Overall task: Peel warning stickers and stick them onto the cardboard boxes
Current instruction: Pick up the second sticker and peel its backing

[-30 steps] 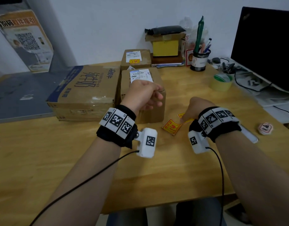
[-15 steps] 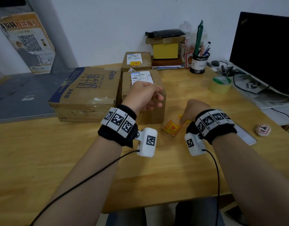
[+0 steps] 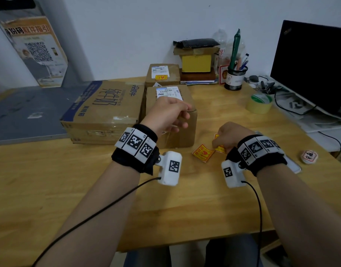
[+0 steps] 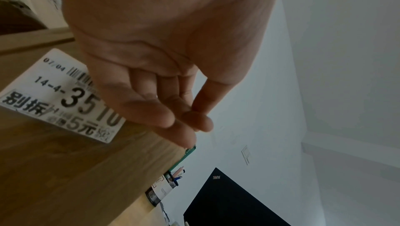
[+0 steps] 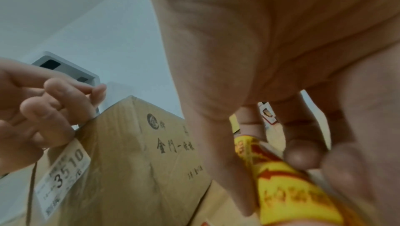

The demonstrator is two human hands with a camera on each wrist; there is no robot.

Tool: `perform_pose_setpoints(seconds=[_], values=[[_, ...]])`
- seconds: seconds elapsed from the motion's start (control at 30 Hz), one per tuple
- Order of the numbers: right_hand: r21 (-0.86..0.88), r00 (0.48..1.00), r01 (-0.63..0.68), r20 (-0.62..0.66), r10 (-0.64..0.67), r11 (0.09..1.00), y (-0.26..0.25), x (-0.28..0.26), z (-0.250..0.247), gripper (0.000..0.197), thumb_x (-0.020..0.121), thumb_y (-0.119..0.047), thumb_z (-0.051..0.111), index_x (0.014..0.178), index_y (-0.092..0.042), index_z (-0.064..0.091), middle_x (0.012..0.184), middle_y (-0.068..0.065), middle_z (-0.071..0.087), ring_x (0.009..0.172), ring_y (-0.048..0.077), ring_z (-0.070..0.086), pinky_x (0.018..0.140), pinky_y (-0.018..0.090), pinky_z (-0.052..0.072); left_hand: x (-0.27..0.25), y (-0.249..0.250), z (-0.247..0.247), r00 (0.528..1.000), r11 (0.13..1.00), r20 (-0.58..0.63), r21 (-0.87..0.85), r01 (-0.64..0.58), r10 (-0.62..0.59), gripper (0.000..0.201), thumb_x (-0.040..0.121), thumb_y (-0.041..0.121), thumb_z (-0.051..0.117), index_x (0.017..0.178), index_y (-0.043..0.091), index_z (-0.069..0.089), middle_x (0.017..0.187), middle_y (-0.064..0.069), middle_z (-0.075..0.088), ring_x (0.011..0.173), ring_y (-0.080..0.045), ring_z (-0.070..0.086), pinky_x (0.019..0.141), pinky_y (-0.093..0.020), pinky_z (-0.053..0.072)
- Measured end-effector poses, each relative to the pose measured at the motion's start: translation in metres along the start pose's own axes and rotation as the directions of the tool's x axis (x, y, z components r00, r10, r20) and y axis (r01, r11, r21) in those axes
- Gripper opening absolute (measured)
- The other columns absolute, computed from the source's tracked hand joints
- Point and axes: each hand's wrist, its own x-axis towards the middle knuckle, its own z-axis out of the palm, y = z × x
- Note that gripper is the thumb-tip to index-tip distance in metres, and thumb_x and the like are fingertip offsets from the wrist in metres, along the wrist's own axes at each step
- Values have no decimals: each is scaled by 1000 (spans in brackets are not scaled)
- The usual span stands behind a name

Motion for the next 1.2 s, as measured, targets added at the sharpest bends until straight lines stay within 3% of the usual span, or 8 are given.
perform_pose_setpoints(seconds=[0.1, 0.3, 0.4, 0.57, 0.67, 0.83, 1.0, 1.2], values=[[51, 996, 47, -73, -43, 998, -8, -6, -14, 32, 82, -31, 83, 81, -3, 69, 72, 10, 59, 67, 24, 56, 63, 35, 48, 2, 3, -4, 1000, 1000, 2, 4, -15, 15, 17, 99, 17, 55, 100, 15, 72, 68, 2, 63, 49, -13, 60, 40, -19, 40], [265, 906, 316, -370, -206, 911, -65, -25, -55, 31, 87, -43, 78, 85, -15, 65, 65, 0, 44, 54, 13, 39, 54, 27, 32, 15, 18, -22, 991, 1000, -128, 20, -24, 26, 14, 96, 22, 61, 100, 18, 73, 73, 4, 64, 45, -8, 56, 39, -18, 33], [267, 876, 425, -361, -319, 865, -89, -30, -61, 44, 87, -43, 79, 63, -14, 56, 54, 0, 44, 45, 14, 37, 51, 29, 31, 25, 22, -35, 983, 998, -179, 48, -41, 49, 16, 94, 28, 64, 100, 19, 75, 76, 6, 65, 47, -7, 54, 38, -16, 30], [328, 837, 531, -348, -423, 781, -117, -21, -56, 25, 91, -41, 76, 87, -16, 80, 49, -11, 54, 33, 1, 39, 45, 24, 32, 37, 22, -54, 984, 993, -158, 94, -67, 81, 20, 94, 36, 64, 98, 20, 76, 81, 5, 67, 53, -7, 55, 37, -17, 27], [350, 823, 563, -317, -472, 749, -130, -11, -48, 13, 92, -35, 75, 87, -23, 79, 65, -3, 62, 38, 0, 43, 43, 21, 33, 42, 17, -67, 981, 989, -168, 126, -71, 92, 14, 93, 33, 66, 90, 23, 75, 75, 9, 67, 47, -1, 54, 39, -16, 28], [359, 808, 585, -334, -486, 727, -143, 3, -41, 12, 93, -30, 75, 81, -26, 78, 61, -11, 62, 39, -10, 49, 39, 6, 31, 53, 9, -87, 980, 984, -179, 172, -51, 83, 13, 94, 28, 66, 95, 19, 76, 78, 8, 68, 56, -4, 56, 40, -14, 31], [537, 833, 552, -335, -439, 638, -145, 12, -32, 10, 92, -25, 76, 83, -21, 77, 58, -2, 66, 37, 9, 41, 36, 18, 30, 60, 3, -87, 968, 991, -229, 105, -78, 100, 7, 96, 24, 64, 99, 21, 69, 90, 2, 71, 53, -3, 60, 43, -19, 32], [605, 801, 596, -403, -442, 528, -153, 19, -27, 11, 94, -21, 74, 86, -13, 74, 66, 5, 75, 39, 18, 49, 35, 22, 35, 68, 6, -83, 926, 980, -321, 72, -185, 198, 35, 91, 24, 69, 123, 23, 55, 98, -2, 71, 60, -3, 65, 39, -18, 38]])
